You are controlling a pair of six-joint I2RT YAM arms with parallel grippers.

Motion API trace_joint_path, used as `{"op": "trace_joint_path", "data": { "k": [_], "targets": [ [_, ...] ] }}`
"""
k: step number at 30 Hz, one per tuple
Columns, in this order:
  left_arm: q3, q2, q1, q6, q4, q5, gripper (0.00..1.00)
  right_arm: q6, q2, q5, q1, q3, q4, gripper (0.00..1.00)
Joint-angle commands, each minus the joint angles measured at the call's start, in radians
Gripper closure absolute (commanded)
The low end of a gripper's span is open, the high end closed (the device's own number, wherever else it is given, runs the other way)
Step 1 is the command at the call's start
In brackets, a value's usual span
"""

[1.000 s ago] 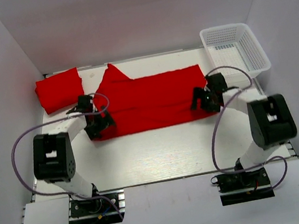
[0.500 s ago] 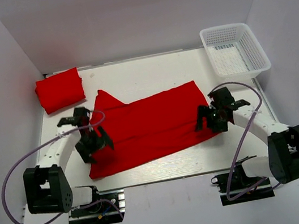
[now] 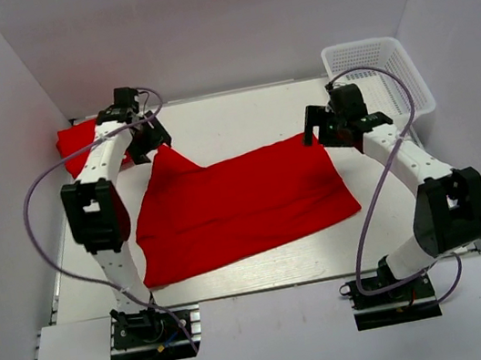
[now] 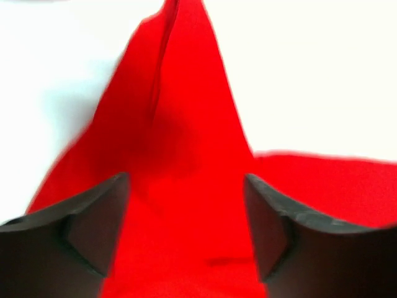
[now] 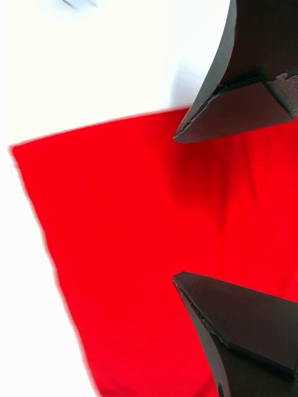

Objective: Fold and stack the t-shirts
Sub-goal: Grap the side of the flattened tshirt furthest away from the robot with both arms

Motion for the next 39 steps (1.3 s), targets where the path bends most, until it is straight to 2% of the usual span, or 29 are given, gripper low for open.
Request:
{"op": "trace_joint_path", "data": {
  "k": [1,6,15,23,27,33,37,39],
  "targets": [
    [0.18,0.149,0.008,0.029,-0.049,-0.037,0.2,0.002,0.07,0.112,-0.003,0.101,0.056,0.1],
    [0.312,0.325,0.008,0.05,-0.07,-0.042,0.35,0.0,0.182,0.154,-0.006,0.207,0.051,0.1],
    [0.244,0.347,0.008,0.059,-0.003,-0.101,0.36,0.008,0.334,0.145,-0.012,0.322,0.019,0.1],
    [0.212,0.393,0.008,0.059,0.039,-0.083,0.5,0.011,0.409,0.132,-0.022,0.408,0.002,0.1],
    [0.194,0.393,0.008,0.059,0.075,-0.037,0.52,0.006,0.451,0.129,-0.022,0.44,-0.012,0.1],
    [0.194,0.404,0.017,0.05,0.095,-0.005,0.68,0.003,0.485,0.12,-0.029,0.474,-0.015,0.1],
    [0.23,0.404,0.017,0.05,0.095,0.004,0.85,-0.005,0.506,0.12,-0.026,0.482,-0.018,0.1],
    [0.231,0.404,0.017,0.05,0.095,0.013,0.9,-0.009,0.514,0.12,-0.028,0.486,-0.019,0.1]
  ]
}}
